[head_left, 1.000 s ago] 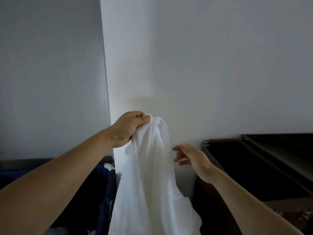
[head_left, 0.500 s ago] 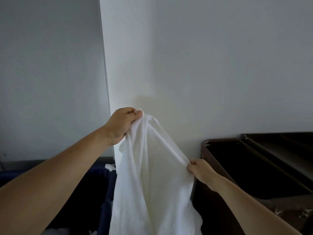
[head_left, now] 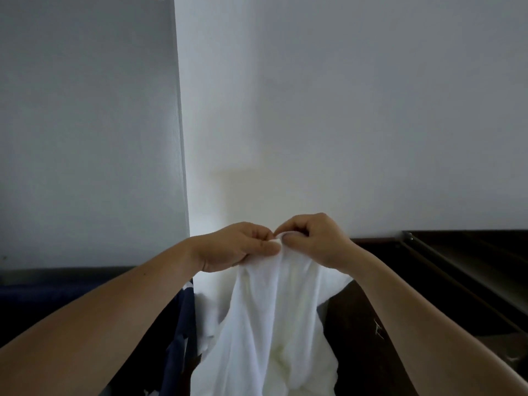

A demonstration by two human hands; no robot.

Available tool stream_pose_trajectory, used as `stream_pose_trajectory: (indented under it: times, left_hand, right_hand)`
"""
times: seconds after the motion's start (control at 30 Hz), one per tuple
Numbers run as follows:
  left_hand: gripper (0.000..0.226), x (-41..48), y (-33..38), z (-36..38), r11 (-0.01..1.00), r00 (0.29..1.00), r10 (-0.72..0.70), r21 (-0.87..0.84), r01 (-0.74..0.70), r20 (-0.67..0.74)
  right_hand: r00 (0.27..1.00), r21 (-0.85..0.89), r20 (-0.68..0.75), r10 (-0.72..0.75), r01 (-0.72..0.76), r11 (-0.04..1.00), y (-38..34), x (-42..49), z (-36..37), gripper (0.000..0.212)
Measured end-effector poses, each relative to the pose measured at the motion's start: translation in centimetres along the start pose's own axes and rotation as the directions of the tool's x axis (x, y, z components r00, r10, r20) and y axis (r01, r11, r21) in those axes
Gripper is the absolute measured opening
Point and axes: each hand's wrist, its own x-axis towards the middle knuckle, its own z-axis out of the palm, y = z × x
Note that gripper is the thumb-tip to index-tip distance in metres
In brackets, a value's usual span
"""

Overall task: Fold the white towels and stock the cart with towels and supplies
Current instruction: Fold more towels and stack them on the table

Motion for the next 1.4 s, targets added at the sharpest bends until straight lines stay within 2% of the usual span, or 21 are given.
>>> stream_pose_trajectory:
  times: [0.03,0.1,0.2,0.27,0.33,0.4,0.43,0.5,0.57,0.63,0.67,0.73,0.77,0.83,0.97,1.07,1.13,1.3,1.4]
  left_hand:
    - [0.025,-0.1,0.1,0.1,0.999,0.998,0.01,0.034,-0.008,-0.057]
    - [0.016,-0.3,0.7,-0.1,0.996,0.985,0.062,0.074,-0.051,-0.161]
    - [0.015,-0.8,3.4,-0.9,0.981,0.942,0.162,-0.053,-0.185,-0.293]
    - [0.018,-1.2,5.2,-2.0,0.942,0.883,0.207,-0.158,-0.296,-0.422]
    - [0.021,-1.4,6.0,-3.4,0.872,0.803,0.224,-0.254,-0.418,-0.553]
    - [0.018,-1.3,5.7,-4.9,0.81,0.766,0.204,-0.334,-0.482,-0.609]
    - [0.017,-1.1,5.1,-5.4,0.812,0.772,0.181,-0.35,-0.466,-0.609]
    - [0.017,-0.1,2.8,-5.6,0.897,0.805,0.095,-0.3,-0.325,-0.586]
    - [0.021,1.2,-0.1,-4.5,0.997,0.811,0.036,-0.03,-0.066,-0.584]
    - [0.024,2.2,-2.6,-2.9,0.972,0.777,0.008,0.188,0.142,-0.629]
    - [0.026,2.5,-3.4,-2.1,0.957,0.752,0.003,0.221,0.19,-0.659]
    - [0.029,2.8,-3.8,-0.6,0.958,0.713,0.021,0.219,0.187,-0.7]
    - [0.031,2.8,-3.7,0.1,0.961,0.708,0.045,0.224,0.162,-0.705]
    - [0.033,3.0,-3.4,1.5,0.948,0.719,0.127,0.297,0.115,-0.683]
    - [0.038,2.8,-3.6,4.6,0.859,0.749,0.288,0.507,0.074,-0.597]
    - [0.038,2.5,-4.4,4.9,0.872,0.748,0.266,0.483,0.083,-0.608]
    - [0.035,1.9,-4.8,4.4,0.906,0.747,0.227,0.417,0.073,-0.625]
    - [0.029,1.0,-5.8,4.4,0.958,0.763,0.185,0.288,0.002,-0.62]
    - [0.037,0.8,-6.2,4.0,0.978,0.737,0.141,0.207,-0.001,-0.661]
  right_hand:
    - [1.0,0.029,-0.019,0.023,-0.023,0.999,0.4,-0.1,0.0,0.01]
    - [0.992,0.079,0.005,0.126,-0.126,0.989,1.6,-0.6,0.1,0.02]
    - [0.964,0.09,0.087,0.25,-0.258,0.962,4.4,-2.1,0.3,0.018]
    - [0.949,0.167,0.028,0.315,-0.315,0.934,6.3,-2.8,-0.3,0.019]
    - [0.938,0.246,-0.028,0.345,-0.328,0.912,7.6,-3.3,-1.8,0.038]
    - [0.939,0.327,-0.04,0.342,-0.311,0.892,8.3,-3.5,-3.7,0.072]
    - [0.945,0.38,-0.026,0.325,-0.291,0.878,8.6,-3.6,-4.4,0.083]
    - [0.956,0.513,0.018,0.292,-0.26,0.818,8.5,-4.0,-5.3,0.088]
    - [0.954,0.643,0.043,0.298,-0.255,0.722,8.5,-4.3,-5.0,0.075]
    - [0.935,0.712,0.083,0.346,-0.299,0.635,8.2,-4.1,-3.8,0.045]
    - [0.909,0.722,0.098,0.404,-0.344,0.6,8.0,-3.9,-2.8,0.031]
    - [0.844,0.66,0.096,0.528,-0.451,0.6,7.6,-3.2,-0.5,0.009]
    - [0.831,0.615,0.087,0.55,-0.479,0.627,7.5,-2.8,0.6,0.006]
    - [0.835,0.589,0.078,0.545,-0.48,0.65,7.1,-2.1,2.9,0.007]
    - [0.887,0.714,0.051,0.46,-0.355,0.604,4.8,-0.7,4.6,0.003]
    - [0.931,0.69,0.086,0.356,-0.314,0.653,4.3,-0.4,4.4,0.03]
    - [0.952,0.652,0.112,0.285,-0.287,0.701,4.5,-0.6,4.4,0.039]
    - [0.98,0.491,0.014,0.197,-0.179,0.852,4.5,-0.4,4.8,0.004]
    - [0.985,0.361,-0.038,0.166,-0.141,0.922,4.5,-0.1,5.0,0.009]
